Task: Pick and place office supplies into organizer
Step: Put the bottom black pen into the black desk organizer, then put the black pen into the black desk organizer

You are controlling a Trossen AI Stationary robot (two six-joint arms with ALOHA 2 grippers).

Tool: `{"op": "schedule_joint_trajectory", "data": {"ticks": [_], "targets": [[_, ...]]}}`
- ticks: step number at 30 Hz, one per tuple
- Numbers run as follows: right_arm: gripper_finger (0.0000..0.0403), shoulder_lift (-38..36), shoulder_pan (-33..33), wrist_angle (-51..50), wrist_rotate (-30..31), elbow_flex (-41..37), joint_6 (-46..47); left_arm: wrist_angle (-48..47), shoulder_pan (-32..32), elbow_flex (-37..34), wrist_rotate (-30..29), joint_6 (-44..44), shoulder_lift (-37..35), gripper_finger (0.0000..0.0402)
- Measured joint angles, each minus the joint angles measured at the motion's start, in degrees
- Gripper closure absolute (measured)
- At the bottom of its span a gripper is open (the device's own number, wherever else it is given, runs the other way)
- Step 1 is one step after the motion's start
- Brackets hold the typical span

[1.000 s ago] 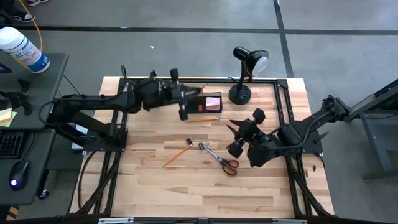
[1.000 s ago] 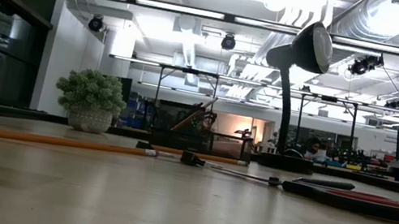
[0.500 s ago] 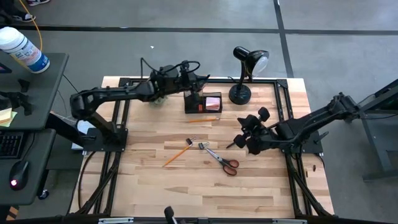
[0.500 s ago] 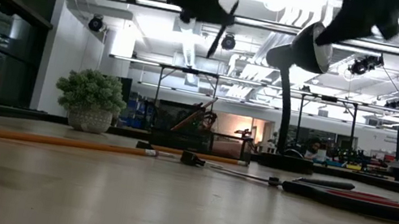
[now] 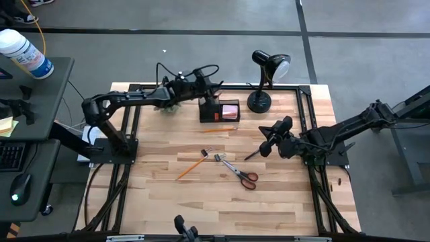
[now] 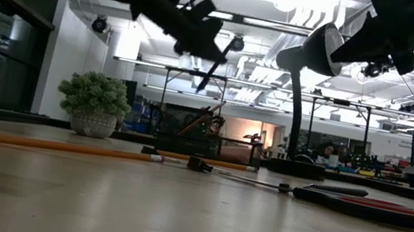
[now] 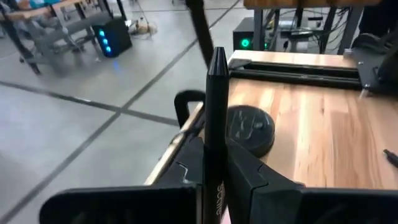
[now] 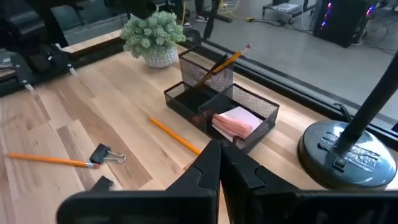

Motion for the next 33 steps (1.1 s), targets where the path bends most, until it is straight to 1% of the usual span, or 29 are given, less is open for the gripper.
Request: {"op": "schedule_joint_trajectory", "data": {"ticks": [4,8,14,20,23,27,33], "targets": [[0.0402,0.0,-0.7,0.1,-1.5,0.0,0.4,10.0,1.2,-6.2,2.1,-3.1,-0.1,0.0388],[0.0402,0.0,-2.4,0.2,-2.5,0.0,0.4,17.2,2.5,-11.4,4.1,-5.8,-0.1,0.039],[0.0403,0.0,-6.0,0.7,-5.3,0.1,0.1,22.3,3.3,-16.8,4.1,-5.5,-0.1,0.0383],[0.0403,0.0,-8.5,3.7,-6.8,0.1,-2.9,22.3,4.5,-17.4,5.3,-4.9,-0.1,0.0377],[0.0403,0.0,-9.5,4.7,-8.1,0.1,-3.8,22.1,5.1,-17.4,4.6,-3.9,-0.1,0.0361],[0.0403,0.0,-10.4,4.9,-8.5,0.1,-3.9,21.0,6.3,-17.4,4.1,-3.7,-0.1,0.0333],[0.0403,0.0,-10.9,5.6,-8.1,0.1,-3.7,20.7,7.0,-17.4,6.5,-3.8,-0.1,0.0305]]}}
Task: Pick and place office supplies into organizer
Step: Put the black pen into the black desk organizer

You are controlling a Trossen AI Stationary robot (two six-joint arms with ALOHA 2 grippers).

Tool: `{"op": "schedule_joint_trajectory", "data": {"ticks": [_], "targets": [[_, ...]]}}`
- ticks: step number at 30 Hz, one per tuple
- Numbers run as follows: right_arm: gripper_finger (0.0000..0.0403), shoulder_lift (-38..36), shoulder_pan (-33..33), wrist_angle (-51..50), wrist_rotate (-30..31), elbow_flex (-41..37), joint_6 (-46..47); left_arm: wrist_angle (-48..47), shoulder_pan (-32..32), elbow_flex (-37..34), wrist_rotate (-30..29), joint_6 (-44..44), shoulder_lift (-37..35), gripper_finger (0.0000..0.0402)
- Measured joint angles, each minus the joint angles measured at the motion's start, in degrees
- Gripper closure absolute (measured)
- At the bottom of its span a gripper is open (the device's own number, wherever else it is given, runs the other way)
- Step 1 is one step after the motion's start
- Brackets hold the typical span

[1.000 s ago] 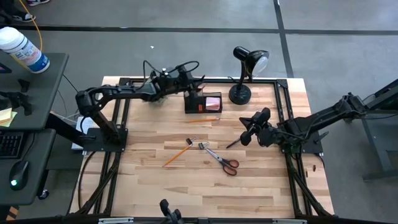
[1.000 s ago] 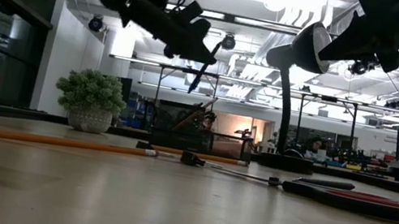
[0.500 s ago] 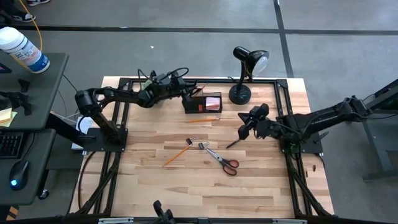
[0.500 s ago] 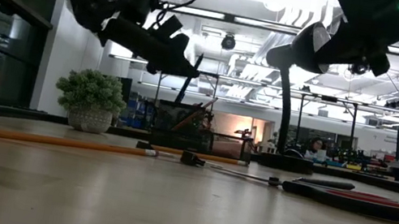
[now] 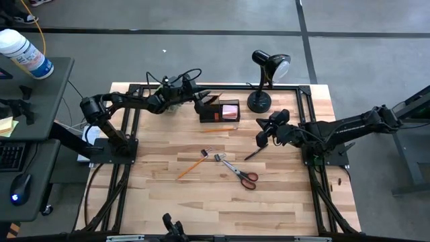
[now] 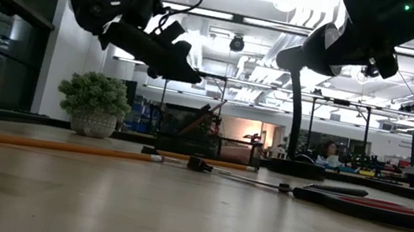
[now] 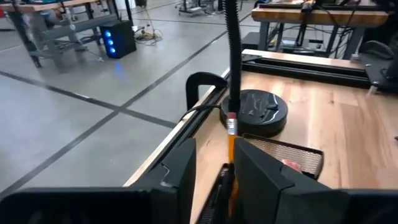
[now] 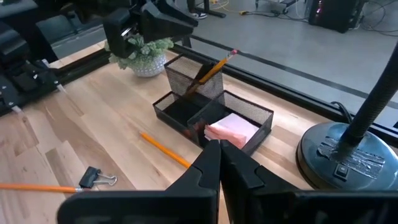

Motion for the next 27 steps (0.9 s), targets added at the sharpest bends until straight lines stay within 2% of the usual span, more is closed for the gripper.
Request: {"op": "schedule_joint_trajectory", "data": {"ticks": [3,6,9,12,18,23,27], "targets": [[0.0403,0.0,0.0,0.3,0.0,0.0,0.0,0.2,-0.1,0.0,1.7,-0.2,0.0,0.0297],[0.0403,0.0,0.0,0.1,-1.0,0.0,0.0,0.4,-0.1,0.0,6.5,-0.5,0.0,0.0294],[0.0403,0.0,0.0,0.1,-2.7,0.0,-1.6,0.3,-0.8,0.0,11.8,-2.1,0.0,0.0298],[0.0403,0.0,0.0,0.1,-5.1,0.0,-4.2,-0.8,-2.5,0.0,13.9,-4.3,-0.7,0.031],[0.0403,0.0,0.0,-2.9,-9.8,0.0,-7.9,-5.1,-9.9,0.0,11.5,-4.7,-3.7,0.0352],[0.0402,0.0,-0.1,-8.6,-11.5,0.0,-10.3,-7.1,-17.9,0.1,8.4,-4.7,-5.9,0.0387],[0.0402,0.0,-1.9,-13.1,-20.4,0.0,-15.7,-7.6,-24.0,0.1,6.1,-4.7,-6.8,0.04]]}}
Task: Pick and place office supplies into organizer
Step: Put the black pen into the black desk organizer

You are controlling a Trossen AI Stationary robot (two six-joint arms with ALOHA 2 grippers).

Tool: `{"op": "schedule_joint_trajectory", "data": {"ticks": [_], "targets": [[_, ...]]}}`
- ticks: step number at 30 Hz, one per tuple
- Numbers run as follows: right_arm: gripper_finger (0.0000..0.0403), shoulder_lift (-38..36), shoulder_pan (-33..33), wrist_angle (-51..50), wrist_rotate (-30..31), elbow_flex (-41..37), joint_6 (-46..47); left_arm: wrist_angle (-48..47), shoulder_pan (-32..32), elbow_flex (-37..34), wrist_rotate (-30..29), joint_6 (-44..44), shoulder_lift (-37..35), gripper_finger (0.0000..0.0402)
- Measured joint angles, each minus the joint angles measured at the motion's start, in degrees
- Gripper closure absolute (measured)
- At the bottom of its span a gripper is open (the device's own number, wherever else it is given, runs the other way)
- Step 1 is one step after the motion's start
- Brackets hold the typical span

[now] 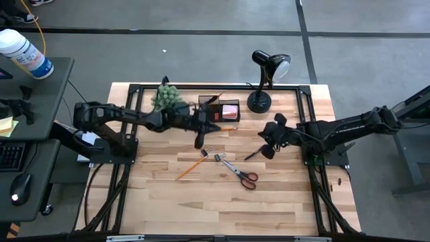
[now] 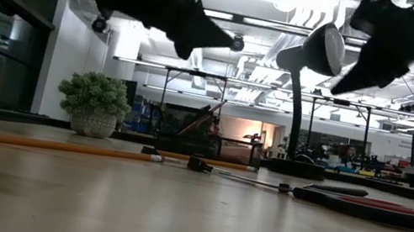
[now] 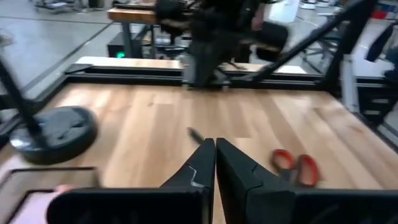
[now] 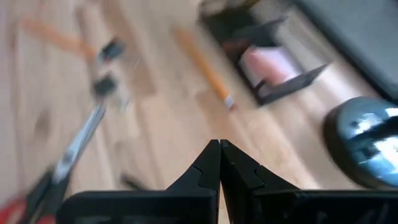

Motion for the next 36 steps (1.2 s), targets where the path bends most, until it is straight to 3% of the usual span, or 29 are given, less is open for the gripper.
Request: {"op": "schedule_joint_trajectory", "data": {"ticks": [3,8,15,21,28,36], "targets": [[0.0402,0.1,-1.4,-2.3,-5.9,0.0,-6.9,-0.1,-4.6,0.0,-4.4,-0.8,0.0,0.0397],[0.0393,0.1,-3.8,-3.4,-12.6,0.0,-26.0,-1.9,-11.2,0.0,-12.9,-1.5,0.0,0.0401],[0.0349,3.5,-7.5,-7.0,-19.6,0.0,-41.4,-5.2,-16.6,0.0,-16.6,-1.5,0.0,0.0397],[0.0318,12.4,-10.7,-5.7,-21.0,0.0,-44.8,-5.5,-17.8,0.0,-18.9,-1.5,0.0,0.0401],[0.0319,23.5,-12.0,-5.5,-23.3,0.0,-51.0,-5.7,-17.6,0.0,-19.5,-1.4,0.0,0.0401],[0.032,26.7,-12.0,-4.6,-23.6,0.1,-50.9,-6.4,-17.6,0.0,-19.5,-0.3,0.0,0.0396]]}}
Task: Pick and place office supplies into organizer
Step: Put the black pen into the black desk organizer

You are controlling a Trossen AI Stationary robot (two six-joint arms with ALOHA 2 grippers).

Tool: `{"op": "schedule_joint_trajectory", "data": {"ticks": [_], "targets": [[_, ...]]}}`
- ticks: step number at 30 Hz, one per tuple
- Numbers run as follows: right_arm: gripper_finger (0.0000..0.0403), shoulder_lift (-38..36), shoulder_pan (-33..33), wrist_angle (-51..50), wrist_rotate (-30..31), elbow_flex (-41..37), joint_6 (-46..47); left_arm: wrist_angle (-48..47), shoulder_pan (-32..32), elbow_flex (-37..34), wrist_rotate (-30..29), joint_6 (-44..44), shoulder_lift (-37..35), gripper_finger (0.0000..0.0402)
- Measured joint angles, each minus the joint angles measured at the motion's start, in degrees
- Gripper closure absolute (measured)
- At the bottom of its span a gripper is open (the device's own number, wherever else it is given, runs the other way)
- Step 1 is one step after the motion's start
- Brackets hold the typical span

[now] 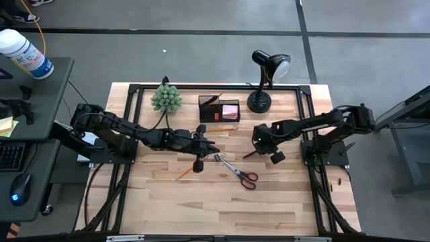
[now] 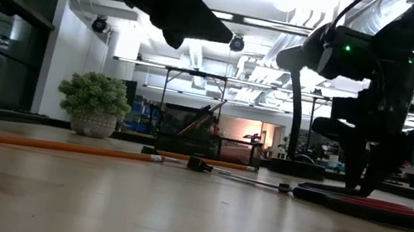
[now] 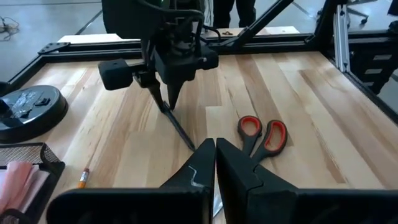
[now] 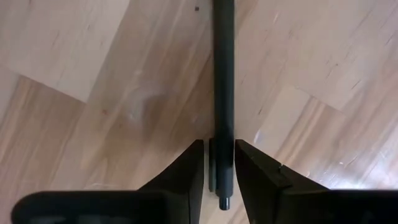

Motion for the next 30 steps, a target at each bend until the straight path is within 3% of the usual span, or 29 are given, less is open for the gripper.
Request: {"op": "schedule_joint_trajectory", "data": {"ticks": [18,30], "targets": [[0.0323,0.1,0.0,-2.7,-3.2,1.8,-0.1,-1.4,0.0,0.0,0.0,1.0,0.0,0.0401],[0.0399,1.5,0.0,-2.9,-6.0,2.0,-0.3,-1.2,0.0,0.0,-0.4,1.6,0.0,0.04]]}}
